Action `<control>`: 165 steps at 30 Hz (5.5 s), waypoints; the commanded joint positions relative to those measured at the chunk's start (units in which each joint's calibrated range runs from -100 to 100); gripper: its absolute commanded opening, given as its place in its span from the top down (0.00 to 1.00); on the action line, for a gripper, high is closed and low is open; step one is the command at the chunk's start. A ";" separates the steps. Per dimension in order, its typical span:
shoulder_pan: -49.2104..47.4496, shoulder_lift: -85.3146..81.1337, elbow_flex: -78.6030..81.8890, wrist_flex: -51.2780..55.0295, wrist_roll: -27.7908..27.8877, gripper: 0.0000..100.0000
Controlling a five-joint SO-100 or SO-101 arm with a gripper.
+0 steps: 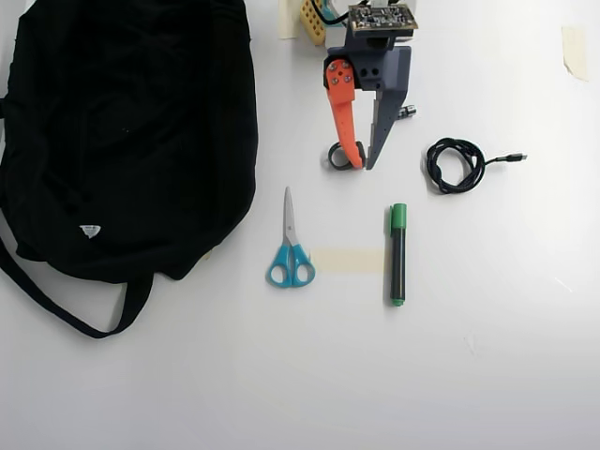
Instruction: Put the green marker into the black bag
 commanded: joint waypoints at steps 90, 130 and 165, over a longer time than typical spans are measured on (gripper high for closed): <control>-7.66 24.04 -34.68 30.14 -8.03 0.98; -4.97 24.04 -33.87 38.75 -5.88 0.98; -10.65 26.61 -29.29 37.80 -5.36 0.75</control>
